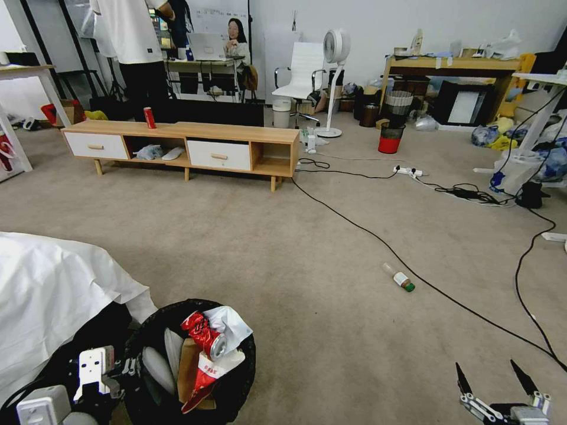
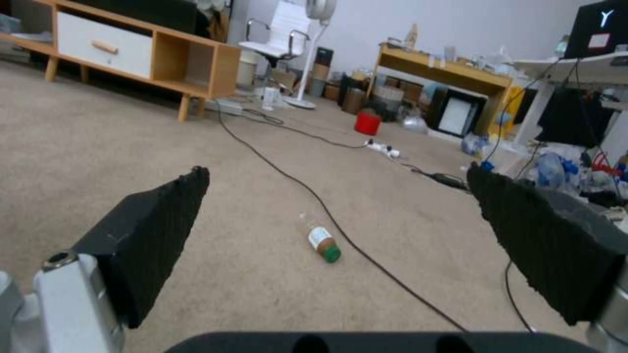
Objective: Pick up the trash bin and place the garbage on the floor into it.
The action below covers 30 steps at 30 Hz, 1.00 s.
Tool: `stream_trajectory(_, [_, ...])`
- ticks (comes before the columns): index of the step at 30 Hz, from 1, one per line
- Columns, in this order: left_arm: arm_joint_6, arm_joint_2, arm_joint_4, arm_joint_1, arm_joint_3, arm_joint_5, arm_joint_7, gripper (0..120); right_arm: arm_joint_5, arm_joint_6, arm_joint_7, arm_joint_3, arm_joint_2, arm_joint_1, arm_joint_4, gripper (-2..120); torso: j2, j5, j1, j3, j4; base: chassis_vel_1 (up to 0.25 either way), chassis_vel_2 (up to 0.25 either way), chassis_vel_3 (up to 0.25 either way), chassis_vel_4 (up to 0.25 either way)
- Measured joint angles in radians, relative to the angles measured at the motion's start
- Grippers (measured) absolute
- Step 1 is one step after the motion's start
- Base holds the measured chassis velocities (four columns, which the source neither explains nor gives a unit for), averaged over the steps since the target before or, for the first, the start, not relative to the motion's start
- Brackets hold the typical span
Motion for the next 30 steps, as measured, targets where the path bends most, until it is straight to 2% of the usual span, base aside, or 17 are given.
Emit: stream_trajectory(30, [0.004, 0.004, 0.001, 0.002, 0.003, -0.013, 0.02, 4, -0.001, -0.002, -0.028, -0.006, 0.016, 0.006, -0.008, 100, 0.0, 0.0001, 0.0, 0.0, 0.0, 0.0, 0.0, 0.0, 0.0])
